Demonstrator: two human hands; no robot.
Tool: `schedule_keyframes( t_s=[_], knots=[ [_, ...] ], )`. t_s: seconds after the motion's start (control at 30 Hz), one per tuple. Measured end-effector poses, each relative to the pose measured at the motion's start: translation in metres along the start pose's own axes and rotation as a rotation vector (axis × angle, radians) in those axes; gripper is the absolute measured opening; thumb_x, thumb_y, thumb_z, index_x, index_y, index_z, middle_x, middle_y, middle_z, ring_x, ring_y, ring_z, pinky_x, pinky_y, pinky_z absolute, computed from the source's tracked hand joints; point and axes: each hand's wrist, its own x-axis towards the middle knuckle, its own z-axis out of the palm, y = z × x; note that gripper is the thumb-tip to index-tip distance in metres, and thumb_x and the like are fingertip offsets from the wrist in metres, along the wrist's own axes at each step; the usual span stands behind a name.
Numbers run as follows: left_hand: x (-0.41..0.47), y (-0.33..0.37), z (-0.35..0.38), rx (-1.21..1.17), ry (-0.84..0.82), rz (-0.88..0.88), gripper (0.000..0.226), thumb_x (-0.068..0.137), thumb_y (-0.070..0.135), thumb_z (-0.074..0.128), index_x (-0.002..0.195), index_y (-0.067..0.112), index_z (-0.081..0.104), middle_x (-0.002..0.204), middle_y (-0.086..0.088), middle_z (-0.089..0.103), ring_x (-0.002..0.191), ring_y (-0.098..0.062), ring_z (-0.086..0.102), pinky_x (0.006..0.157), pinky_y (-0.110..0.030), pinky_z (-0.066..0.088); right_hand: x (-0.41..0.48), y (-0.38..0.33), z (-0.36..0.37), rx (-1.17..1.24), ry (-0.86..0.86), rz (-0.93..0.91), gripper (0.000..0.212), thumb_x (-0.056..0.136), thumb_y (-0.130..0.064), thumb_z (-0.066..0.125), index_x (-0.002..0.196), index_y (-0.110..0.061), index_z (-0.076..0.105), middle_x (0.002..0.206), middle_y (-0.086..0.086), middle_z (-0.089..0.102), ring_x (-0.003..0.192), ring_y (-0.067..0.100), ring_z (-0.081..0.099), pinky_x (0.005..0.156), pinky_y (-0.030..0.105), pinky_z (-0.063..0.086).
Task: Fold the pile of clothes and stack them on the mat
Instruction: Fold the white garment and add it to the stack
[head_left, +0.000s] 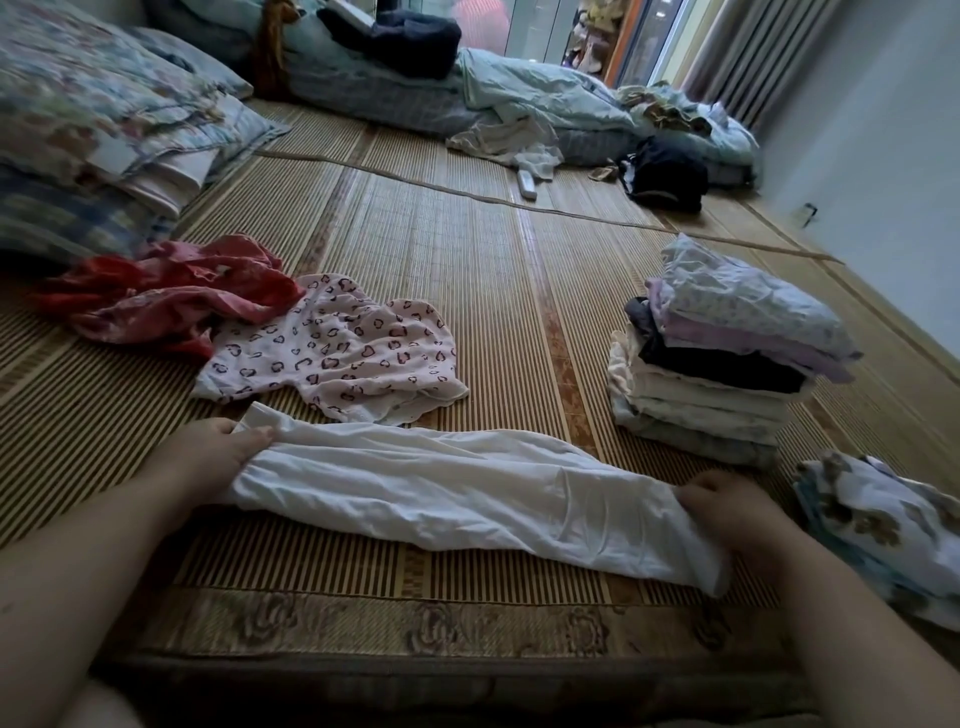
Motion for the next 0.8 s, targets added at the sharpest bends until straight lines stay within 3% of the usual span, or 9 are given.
schedule_keyframes(
  t_s=[0.13, 0.27, 0.33, 0.4, 0.47, 0.57, 0.63, 0.73, 0.8],
  knots=[
    [0.000, -0.001, 0.001, -0.002, -0.003, -0.001, 0.027, 0.090, 0.040, 0.061, 0.086, 0.014, 0.065, 0.084, -0.008, 0.067, 0.080, -0.027, 0.062, 0.075, -0.038, 0.047, -0.021, -0.002, -0.022, 0.171, 0.082, -0.169, 0.022, 0.086, -0.020, 0.067, 0.071, -0.005, 0.059, 0.065, 0.009, 0.054, 0.061, 0.022, 0.047, 0.055, 0.031, 0.036],
    [0.000, -0.001, 0.002, 0.012, 0.013, 0.012, 0.025, 0.090, 0.040, 0.061, 0.087, 0.015, 0.061, 0.082, -0.006, 0.064, 0.081, -0.028, 0.061, 0.078, -0.040, 0.047, -0.039, -0.013, -0.042, 0.292, 0.250, -0.306, 0.012, 0.082, -0.008, 0.070, 0.078, -0.002, 0.061, 0.074, 0.011, 0.060, 0.065, 0.020, 0.052, 0.053, 0.028, 0.040],
    [-0.001, 0.000, 0.001, 0.009, 0.011, 0.010, 0.026, 0.089, 0.041, 0.061, 0.089, 0.015, 0.062, 0.084, -0.007, 0.065, 0.083, -0.029, 0.061, 0.081, -0.041, 0.047, -0.034, -0.010, -0.042, 0.241, 0.133, -0.223, 0.016, 0.079, -0.010, 0.074, 0.090, -0.009, 0.061, 0.088, 0.009, 0.063, 0.080, 0.022, 0.058, 0.061, 0.030, 0.046],
    [0.000, -0.001, 0.001, 0.011, 0.016, 0.011, 0.028, 0.089, 0.041, 0.062, 0.091, 0.013, 0.064, 0.087, -0.009, 0.066, 0.082, -0.028, 0.062, 0.080, -0.041, 0.048, -0.029, 0.000, -0.031, 0.162, -0.058, 0.017, 0.046, 0.077, -0.025, 0.077, 0.116, -0.018, 0.054, 0.113, 0.009, 0.060, 0.099, 0.026, 0.059, 0.073, 0.037, 0.051],
    [-0.001, -0.002, 0.000, 0.026, 0.023, 0.017, 0.028, 0.088, 0.042, 0.062, 0.089, 0.014, 0.066, 0.086, -0.009, 0.067, 0.080, -0.027, 0.061, 0.080, -0.040, 0.047, -0.027, 0.011, -0.014, 0.055, -0.149, 0.179, 0.063, 0.075, -0.043, 0.076, 0.127, -0.014, 0.054, 0.114, 0.008, 0.060, 0.098, 0.023, 0.059, 0.073, 0.034, 0.050],
    [0.000, -0.002, 0.001, 0.025, 0.026, 0.017, 0.026, 0.088, 0.042, 0.063, 0.082, 0.016, 0.066, 0.085, -0.008, 0.067, 0.080, -0.028, 0.061, 0.080, -0.040, 0.047, -0.032, 0.019, 0.001, 0.113, -0.081, 0.177, 0.039, 0.083, -0.036, 0.071, 0.106, -0.004, 0.064, 0.084, 0.003, 0.063, 0.076, 0.017, 0.058, 0.058, 0.027, 0.043],
    [0.000, -0.002, 0.001, 0.024, 0.025, 0.018, 0.026, 0.088, 0.042, 0.063, 0.079, 0.018, 0.064, 0.084, -0.008, 0.067, 0.079, -0.028, 0.061, 0.078, -0.039, 0.047, -0.037, 0.024, 0.001, 0.210, -0.026, 0.182, 0.036, 0.085, -0.030, 0.070, 0.108, -0.002, 0.066, 0.080, 0.004, 0.063, 0.074, 0.019, 0.059, 0.056, 0.029, 0.043],
    [0.001, -0.002, 0.001, 0.018, 0.023, 0.017, 0.025, 0.088, 0.041, 0.063, 0.079, 0.017, 0.064, 0.084, -0.009, 0.067, 0.078, -0.028, 0.061, 0.076, -0.038, 0.046, -0.039, 0.023, -0.010, 0.293, 0.064, 0.184, 0.040, 0.088, -0.030, 0.066, 0.117, -0.002, 0.062, 0.091, 0.008, 0.063, 0.083, 0.025, 0.060, 0.071, 0.037, 0.051],
    [0.001, -0.003, 0.001, 0.014, 0.017, 0.013, 0.026, 0.088, 0.041, 0.063, 0.082, 0.016, 0.065, 0.084, -0.009, 0.068, 0.078, -0.028, 0.062, 0.074, -0.038, 0.046, -0.043, 0.015, -0.021, 0.484, 0.100, 0.158, 0.036, 0.093, -0.022, 0.058, 0.122, -0.001, 0.058, 0.100, 0.014, 0.064, 0.087, 0.030, 0.062, 0.083, 0.048, 0.053]
  ],
)
